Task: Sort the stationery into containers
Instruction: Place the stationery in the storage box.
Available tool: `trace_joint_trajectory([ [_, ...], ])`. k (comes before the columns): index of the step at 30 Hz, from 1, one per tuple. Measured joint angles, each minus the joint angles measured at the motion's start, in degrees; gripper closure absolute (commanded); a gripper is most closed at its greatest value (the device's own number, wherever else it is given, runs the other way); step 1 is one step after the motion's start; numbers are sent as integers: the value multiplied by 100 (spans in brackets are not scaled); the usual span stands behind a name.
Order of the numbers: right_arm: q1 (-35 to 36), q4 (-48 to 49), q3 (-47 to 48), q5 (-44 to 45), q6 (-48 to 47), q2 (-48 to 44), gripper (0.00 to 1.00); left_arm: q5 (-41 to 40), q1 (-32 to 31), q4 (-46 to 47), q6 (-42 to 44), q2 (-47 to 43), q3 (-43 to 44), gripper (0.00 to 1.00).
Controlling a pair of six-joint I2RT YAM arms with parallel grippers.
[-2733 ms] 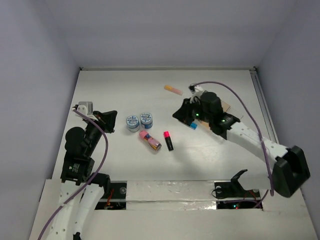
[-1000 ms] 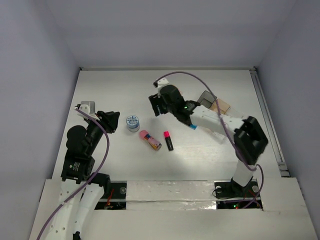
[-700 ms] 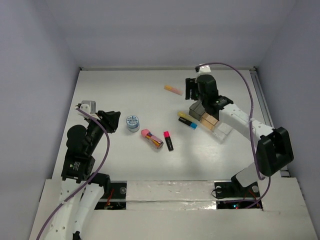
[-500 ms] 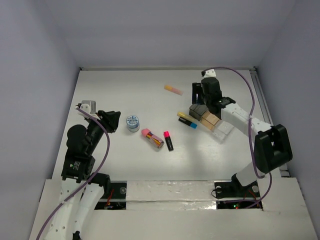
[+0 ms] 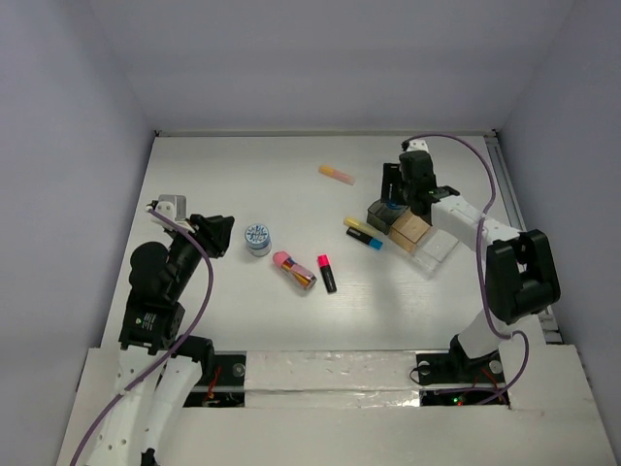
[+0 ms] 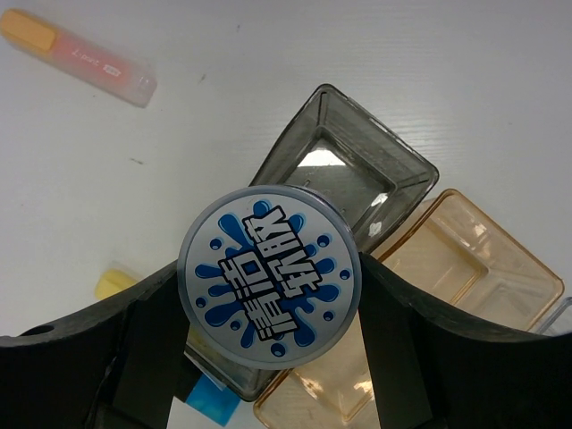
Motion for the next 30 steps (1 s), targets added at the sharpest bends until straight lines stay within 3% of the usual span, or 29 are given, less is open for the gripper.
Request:
trace_joint_trajectory([
  [14, -197, 9, 203, -24, 15, 413, 46, -2, 0, 4, 9, 7, 0, 72],
  [17, -216, 2, 210, -24, 17, 459, 38, -4, 0, 11, 17, 2, 2, 72],
  [18, -216, -2, 227, -22, 15, 474, 28, -2, 0, 7, 17, 4, 0, 72],
  [20, -216, 0, 289, -11, 17, 516, 17, -4, 0, 11, 17, 0, 0, 72],
  [23, -216, 17, 356, -15, 11, 525, 12, 0, 0, 9, 17, 7, 0, 72],
  [28, -216, 236, 461, -197, 11, 479, 11, -2, 0, 11, 20, -2, 0, 72],
  [30, -216, 254, 461, -260, -7, 411, 31, 4, 0, 11, 20, 0, 0, 72],
])
